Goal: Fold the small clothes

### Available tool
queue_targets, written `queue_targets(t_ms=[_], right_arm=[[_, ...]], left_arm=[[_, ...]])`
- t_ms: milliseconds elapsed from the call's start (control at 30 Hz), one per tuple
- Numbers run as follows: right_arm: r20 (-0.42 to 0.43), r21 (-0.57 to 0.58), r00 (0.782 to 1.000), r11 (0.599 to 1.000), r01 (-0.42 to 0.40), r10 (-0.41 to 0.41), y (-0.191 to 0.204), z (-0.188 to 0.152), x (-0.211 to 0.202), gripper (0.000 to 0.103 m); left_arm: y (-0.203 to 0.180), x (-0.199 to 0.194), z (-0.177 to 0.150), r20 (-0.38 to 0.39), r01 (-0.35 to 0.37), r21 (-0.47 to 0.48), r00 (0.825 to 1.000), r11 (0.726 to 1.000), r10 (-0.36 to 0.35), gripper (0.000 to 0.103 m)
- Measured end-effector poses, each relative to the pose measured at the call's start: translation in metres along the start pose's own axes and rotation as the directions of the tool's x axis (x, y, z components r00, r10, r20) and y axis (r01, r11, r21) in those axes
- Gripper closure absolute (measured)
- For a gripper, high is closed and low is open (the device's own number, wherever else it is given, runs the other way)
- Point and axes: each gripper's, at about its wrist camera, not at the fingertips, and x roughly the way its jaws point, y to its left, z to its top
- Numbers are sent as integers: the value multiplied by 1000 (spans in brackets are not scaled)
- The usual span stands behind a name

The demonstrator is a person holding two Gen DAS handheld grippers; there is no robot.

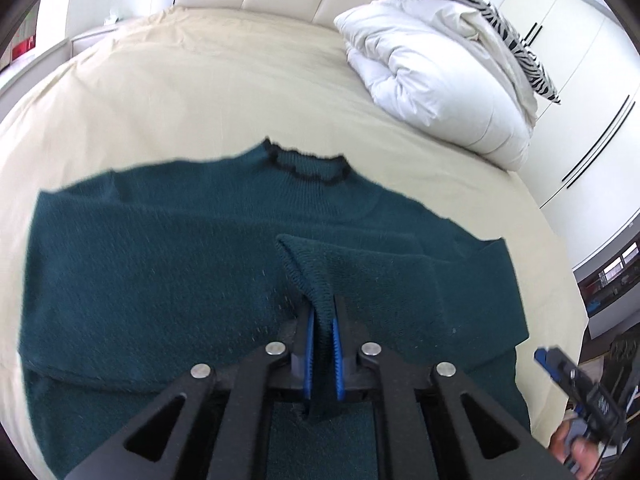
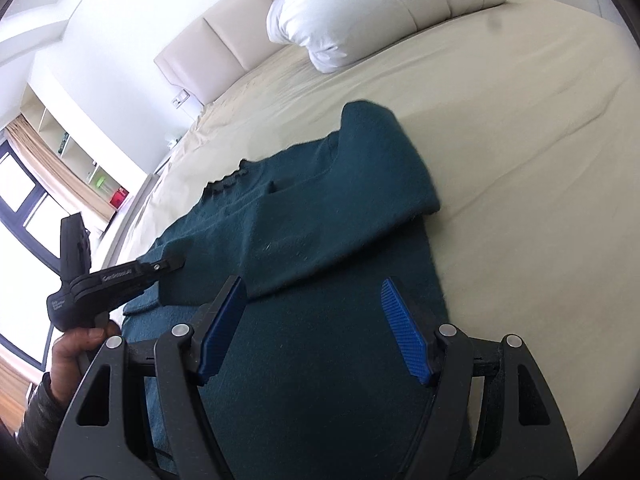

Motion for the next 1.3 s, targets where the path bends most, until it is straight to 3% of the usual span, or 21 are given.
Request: queue_targets(t_ms=[167,367,567,633,700,767,800,900,1033,1133,1300], right_arm=[[47,-3,996,997,80,-79,-18,47,3,34],[-4,68,995,992,104,-104,-47,96,45,34],[-84,114,991,987,112,-102,-66,118,103,39],[-89,83,990,990,115,-107,-60,123,116,49],[-126,38,986,993,113,-108,-51,128,132,66],[-150,-1,977,988,151,-150,-46,131,143,93],[-154,-8,975,986,164,-163,-46,134,145,96],[-140,-38,974,984,176,-179,-40,141,144,97],[-83,-56,981,983,172,-177,-30,145,136,98],[-116,-45,970,977,207,-211,-45,142,150,98],[-117,4,983,990,143,-142,-57,140,147,91]], left_arm=[[14,-19,17,90,-19,4,996,1000,19,94],[38,-8,17,76,-61,-23,995,998,62,94],[44,8,13,56,-79,-5,995,997,79,94],[50,11,11,48,-75,-26,996,997,76,94],[53,14,11,44,-73,-34,996,997,74,94],[55,12,10,51,-67,-36,996,997,68,94],[54,10,10,59,-64,-35,996,997,66,94],[53,7,12,88,-70,-27,994,997,72,94],[66,25,5,40,-93,-48,995,995,95,94],[71,27,0,54,-72,-59,996,996,75,94],[70,22,-2,49,-63,-71,997,996,66,93]])
